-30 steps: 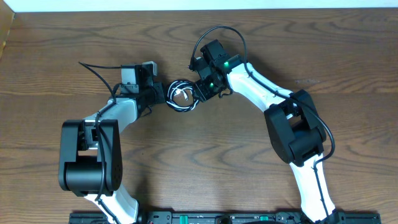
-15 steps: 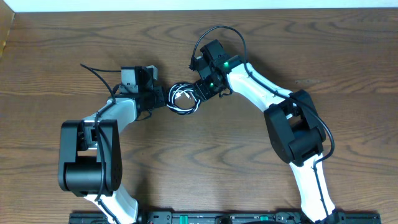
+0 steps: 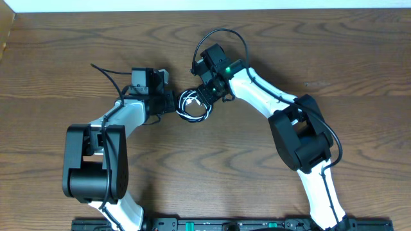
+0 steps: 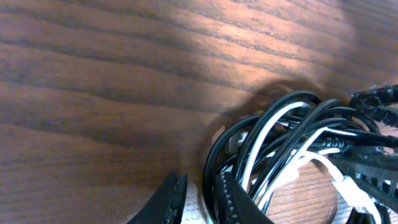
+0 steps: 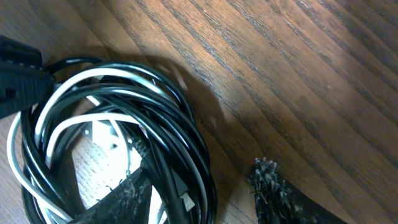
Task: Untangle cables
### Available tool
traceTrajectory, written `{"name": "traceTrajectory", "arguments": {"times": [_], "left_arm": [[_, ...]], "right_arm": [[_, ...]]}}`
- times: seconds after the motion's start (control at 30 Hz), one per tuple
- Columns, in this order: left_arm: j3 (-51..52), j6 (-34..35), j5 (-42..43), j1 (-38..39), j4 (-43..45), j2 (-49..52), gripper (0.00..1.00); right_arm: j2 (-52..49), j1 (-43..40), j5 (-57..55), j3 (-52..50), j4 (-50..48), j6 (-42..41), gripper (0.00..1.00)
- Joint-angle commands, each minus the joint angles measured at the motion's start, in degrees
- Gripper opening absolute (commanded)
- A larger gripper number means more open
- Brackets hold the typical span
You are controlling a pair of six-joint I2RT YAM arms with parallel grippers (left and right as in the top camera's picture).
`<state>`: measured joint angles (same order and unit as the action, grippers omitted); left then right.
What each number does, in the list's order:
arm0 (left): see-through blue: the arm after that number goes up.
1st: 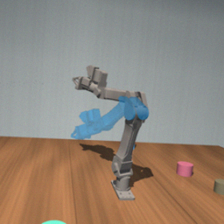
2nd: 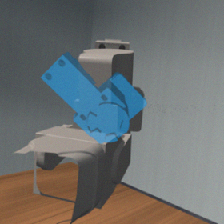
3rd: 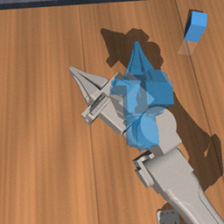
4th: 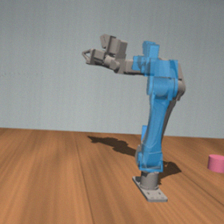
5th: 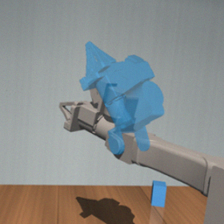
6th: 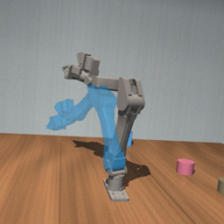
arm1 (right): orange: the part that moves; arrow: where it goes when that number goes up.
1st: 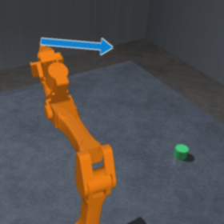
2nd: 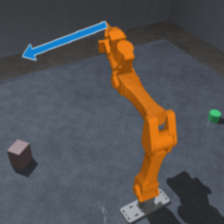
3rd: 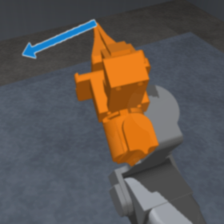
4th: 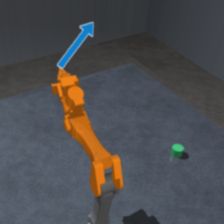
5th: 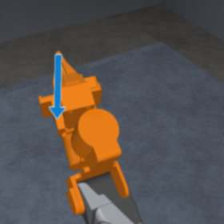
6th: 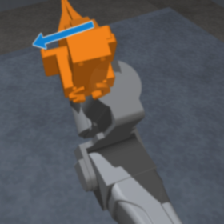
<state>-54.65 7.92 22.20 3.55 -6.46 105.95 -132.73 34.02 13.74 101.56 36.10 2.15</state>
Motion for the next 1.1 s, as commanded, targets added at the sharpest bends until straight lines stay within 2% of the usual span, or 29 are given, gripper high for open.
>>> {"name": "traceTrajectory", "arguments": {"times": [0.0,0.2,0.4,0.73,0.8,0.9,1.07], "left_arm": [[1.0,0.7,-3.8,0.5,-3.6,1.1,0.24],[0.8,0.8,-2.6,0.5,-4.3,1.1,0.24],[-1.0,1.1,4.7,0.5,-4.0,1.0,0.25],[-0.7,1.9,3.4,0.5,-10.6,1.1,0.25],[-0.2,2.4,0.1,0.6,-10.8,1.1,0.25],[0.5,3.8,-3.8,0.7,-10.8,1.2,0.25],[0.8,3.8,-3.7,0.8,-10.9,1.2,0.25]], "right_arm": [[-1.5,0.6,-0.8,0.3,0.4,0.7,0.48],[-1.5,0.6,-0.8,0.2,0.5,0.7,0.48],[-1.5,0.6,-0.8,0.2,0.5,0.7,0.48],[-1.4,0.6,-0.8,0.2,1.0,0.7,0.48],[-1.5,0.6,-1.0,0.2,1.5,0.7,0.49],[-1.5,0.6,-3.3,0.2,2.5,0.7,0.53],[-1.4,0.6,-4.2,0.2,3.4,0.7,0.58]]}}
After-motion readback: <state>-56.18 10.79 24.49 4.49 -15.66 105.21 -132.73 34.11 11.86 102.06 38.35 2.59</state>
